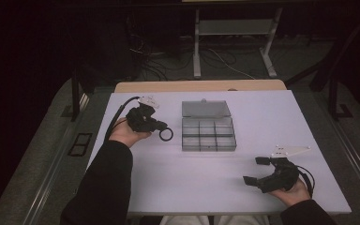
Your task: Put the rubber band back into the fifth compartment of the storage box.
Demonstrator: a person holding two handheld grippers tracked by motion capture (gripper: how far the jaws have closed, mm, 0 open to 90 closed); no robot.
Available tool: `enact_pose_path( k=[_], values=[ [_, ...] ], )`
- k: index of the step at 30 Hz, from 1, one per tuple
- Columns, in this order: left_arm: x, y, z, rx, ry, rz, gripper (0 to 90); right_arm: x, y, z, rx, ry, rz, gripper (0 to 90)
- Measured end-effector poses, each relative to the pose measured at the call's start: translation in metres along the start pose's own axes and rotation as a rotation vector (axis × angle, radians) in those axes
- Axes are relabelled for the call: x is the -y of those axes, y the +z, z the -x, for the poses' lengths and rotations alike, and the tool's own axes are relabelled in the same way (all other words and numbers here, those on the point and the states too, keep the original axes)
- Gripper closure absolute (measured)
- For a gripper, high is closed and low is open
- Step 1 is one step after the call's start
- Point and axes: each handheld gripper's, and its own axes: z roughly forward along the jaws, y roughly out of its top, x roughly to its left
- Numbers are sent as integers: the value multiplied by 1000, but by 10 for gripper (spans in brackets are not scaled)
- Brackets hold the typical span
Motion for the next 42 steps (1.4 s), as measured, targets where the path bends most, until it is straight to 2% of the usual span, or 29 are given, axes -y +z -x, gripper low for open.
enact_pose_path(
  k=[1, 12, 15, 16, 19, 21, 23, 25, 26, 27, 33, 37, 39, 42],
  values=[
    [-2, -1, -1, 1, 11, -7, 884, 0, 0, 0, -1, 0, 1, 4],
    [-23, -5, -1, -12, 30, 18, 884, 0, -1, 0, 0, 5, 4, 3],
    [-30, -6, -1, -13, 50, 11, 884, 0, -1, 0, -1, 4, 3, 3],
    [-32, -5, 0, -14, 33, 25, 884, 0, -1, 0, -1, 4, 4, 3],
    [-38, -3, 1, -16, 42, 26, 884, 0, -1, 0, -1, 4, 6, 3],
    [-42, -3, 0, -17, 66, 12, 884, 0, -1, 0, -2, 4, 7, 3],
    [-45, -1, 1, -18, 54, 30, 884, 0, -1, 0, -2, 4, 7, 3],
    [-48, 0, 0, -17, 63, 20, 884, 0, -1, 0, -3, 4, 7, 3],
    [-50, 1, 1, -21, 47, 35, 884, 0, -1, 0, -3, 4, 7, 3],
    [-51, 1, 0, -21, 62, 26, 884, 0, -2, 0, -4, 4, 8, 3],
    [-60, 6, 0, -19, 48, 35, 884, 0, -2, 0, -4, 4, 8, 3],
    [-65, 11, 2, -11, 52, 39, 884, 0, -1, 0, -5, 3, 4, 3],
    [-68, 14, 2, -10, 70, 28, 884, 0, -1, 0, -5, 2, 4, 3],
    [-73, 18, 5, -12, 65, 37, 884, 0, -1, 0, -5, 3, 5, 3]
  ],
)
